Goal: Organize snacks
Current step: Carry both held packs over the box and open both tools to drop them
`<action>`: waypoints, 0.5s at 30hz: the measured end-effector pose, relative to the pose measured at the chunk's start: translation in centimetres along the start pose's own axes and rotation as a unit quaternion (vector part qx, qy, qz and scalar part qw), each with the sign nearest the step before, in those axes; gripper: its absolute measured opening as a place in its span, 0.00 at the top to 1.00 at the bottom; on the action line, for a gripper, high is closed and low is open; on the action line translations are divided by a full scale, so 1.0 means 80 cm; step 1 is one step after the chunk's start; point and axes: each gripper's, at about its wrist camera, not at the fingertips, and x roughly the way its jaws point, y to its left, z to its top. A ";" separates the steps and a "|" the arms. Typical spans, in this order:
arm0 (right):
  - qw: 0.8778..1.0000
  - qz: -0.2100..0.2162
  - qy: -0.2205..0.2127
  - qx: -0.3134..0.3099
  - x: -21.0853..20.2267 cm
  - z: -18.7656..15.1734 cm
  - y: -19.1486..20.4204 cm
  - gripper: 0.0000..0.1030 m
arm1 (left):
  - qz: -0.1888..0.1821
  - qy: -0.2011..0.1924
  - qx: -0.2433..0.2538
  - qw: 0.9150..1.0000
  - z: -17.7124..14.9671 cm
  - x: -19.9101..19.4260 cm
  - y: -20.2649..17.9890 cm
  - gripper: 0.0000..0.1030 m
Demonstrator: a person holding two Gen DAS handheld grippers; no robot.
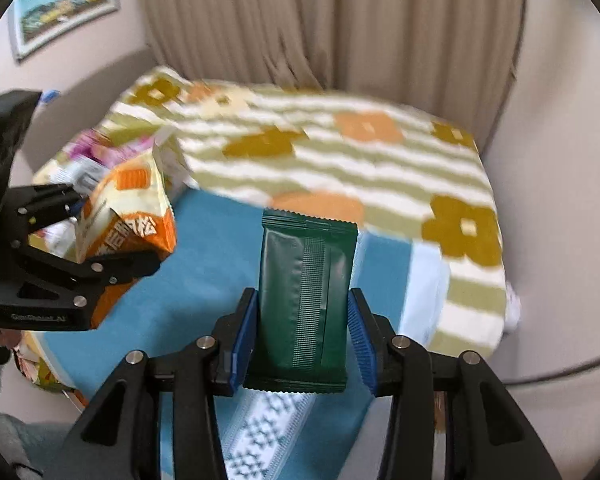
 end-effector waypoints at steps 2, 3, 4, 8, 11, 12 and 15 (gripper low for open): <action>1.000 0.015 -0.012 -0.013 -0.009 0.012 0.018 0.60 | 0.013 -0.010 -0.029 0.999 -0.007 -0.030 0.025 0.40; 0.999 0.026 -0.018 -0.019 -0.012 0.020 0.031 0.60 | 0.020 -0.014 -0.041 0.999 -0.010 -0.041 0.038 0.40; 0.999 0.034 -0.022 -0.021 -0.013 0.026 0.041 0.60 | 0.029 -0.019 -0.056 0.998 -0.015 -0.057 0.056 0.40; 0.996 0.076 -0.044 -0.030 -0.015 0.053 0.096 0.60 | 0.062 -0.034 -0.083 0.994 -0.036 -0.096 0.114 0.40; 0.993 0.091 -0.056 -0.044 -0.013 0.069 0.140 0.60 | 0.075 -0.043 -0.107 0.990 -0.051 -0.116 0.164 0.40; 0.993 0.093 -0.059 -0.047 -0.011 0.073 0.153 0.60 | 0.077 -0.043 -0.116 0.989 -0.056 -0.120 0.182 0.40; 0.991 0.104 -0.065 -0.047 0.000 0.091 0.195 0.60 | 0.080 -0.040 -0.128 0.988 -0.071 -0.121 0.230 0.40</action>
